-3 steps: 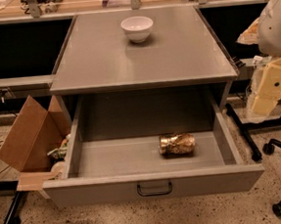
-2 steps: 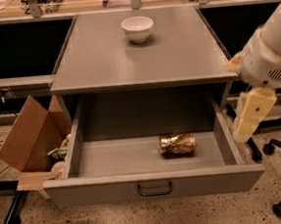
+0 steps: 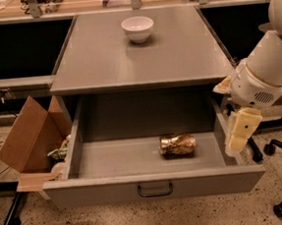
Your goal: Pick orange can from top drawer and place on counter
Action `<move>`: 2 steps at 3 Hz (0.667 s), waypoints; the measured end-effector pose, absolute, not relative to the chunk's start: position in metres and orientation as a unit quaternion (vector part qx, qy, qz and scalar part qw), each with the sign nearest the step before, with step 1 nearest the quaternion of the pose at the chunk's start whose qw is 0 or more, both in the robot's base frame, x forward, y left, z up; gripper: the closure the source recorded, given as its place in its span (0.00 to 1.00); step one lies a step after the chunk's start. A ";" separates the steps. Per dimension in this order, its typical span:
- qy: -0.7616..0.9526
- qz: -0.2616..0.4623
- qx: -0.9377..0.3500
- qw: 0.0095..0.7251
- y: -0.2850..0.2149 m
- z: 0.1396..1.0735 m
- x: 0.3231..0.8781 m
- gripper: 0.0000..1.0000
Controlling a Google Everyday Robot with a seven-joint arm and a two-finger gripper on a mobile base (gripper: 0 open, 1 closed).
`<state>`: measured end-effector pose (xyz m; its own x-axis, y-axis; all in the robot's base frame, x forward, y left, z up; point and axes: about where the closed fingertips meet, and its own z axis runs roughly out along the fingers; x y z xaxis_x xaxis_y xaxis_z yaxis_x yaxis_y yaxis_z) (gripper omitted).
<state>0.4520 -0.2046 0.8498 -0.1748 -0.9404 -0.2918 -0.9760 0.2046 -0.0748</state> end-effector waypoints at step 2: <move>0.737 0.065 -0.658 0.142 -0.163 0.773 0.502 0.00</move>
Offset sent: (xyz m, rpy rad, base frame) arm 0.0854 0.0711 -0.1364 0.0215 -0.0247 0.1349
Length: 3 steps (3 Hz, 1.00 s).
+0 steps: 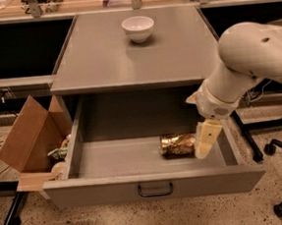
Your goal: Pick orange can from top drawer and place on counter
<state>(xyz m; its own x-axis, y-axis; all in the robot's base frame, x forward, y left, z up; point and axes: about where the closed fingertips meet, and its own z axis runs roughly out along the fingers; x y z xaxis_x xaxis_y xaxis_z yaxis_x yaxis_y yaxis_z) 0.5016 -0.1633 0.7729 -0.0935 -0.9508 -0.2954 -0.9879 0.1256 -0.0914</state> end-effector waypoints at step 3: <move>0.714 0.097 -0.679 0.138 -0.122 0.675 0.548 0.00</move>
Offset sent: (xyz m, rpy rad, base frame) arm 0.0576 0.0480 -0.1136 0.0455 0.0397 0.0843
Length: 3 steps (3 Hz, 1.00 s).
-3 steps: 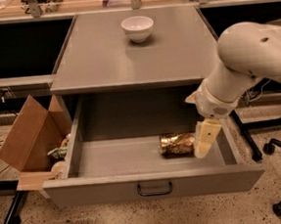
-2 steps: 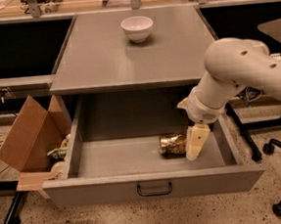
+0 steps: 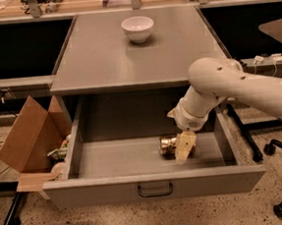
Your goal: Pick orange can from top drawer and place on counter
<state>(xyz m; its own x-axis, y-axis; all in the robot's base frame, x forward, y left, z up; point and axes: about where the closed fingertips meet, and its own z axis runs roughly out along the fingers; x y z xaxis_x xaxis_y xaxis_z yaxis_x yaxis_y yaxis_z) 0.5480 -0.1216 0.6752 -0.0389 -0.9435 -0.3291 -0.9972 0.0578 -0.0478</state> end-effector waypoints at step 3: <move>0.739 0.110 -0.650 0.136 -0.138 0.630 0.560 0.42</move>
Offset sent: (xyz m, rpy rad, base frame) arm 0.0153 -0.0185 -0.0486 0.0195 0.0295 -0.0871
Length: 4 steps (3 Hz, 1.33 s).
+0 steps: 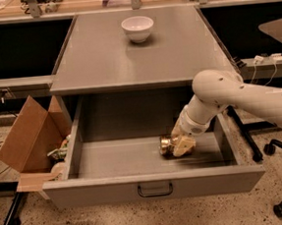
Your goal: Pick orange can from top drawer and place on counter
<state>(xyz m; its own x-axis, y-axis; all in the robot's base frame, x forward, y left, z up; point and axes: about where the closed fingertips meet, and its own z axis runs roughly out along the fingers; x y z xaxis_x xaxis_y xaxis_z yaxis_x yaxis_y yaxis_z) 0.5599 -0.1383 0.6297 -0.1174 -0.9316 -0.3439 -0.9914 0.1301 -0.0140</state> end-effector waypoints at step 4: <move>0.695 0.121 -0.627 0.332 -0.219 0.765 0.563 1.00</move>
Offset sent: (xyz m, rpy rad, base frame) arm 0.0048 -0.0657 0.0836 0.3884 -0.1335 -0.0658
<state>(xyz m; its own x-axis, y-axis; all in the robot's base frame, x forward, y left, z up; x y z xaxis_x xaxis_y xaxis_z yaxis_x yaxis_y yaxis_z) 0.5630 -0.2188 0.7647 0.0057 -0.7903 -0.6127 -0.9512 0.1848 -0.2473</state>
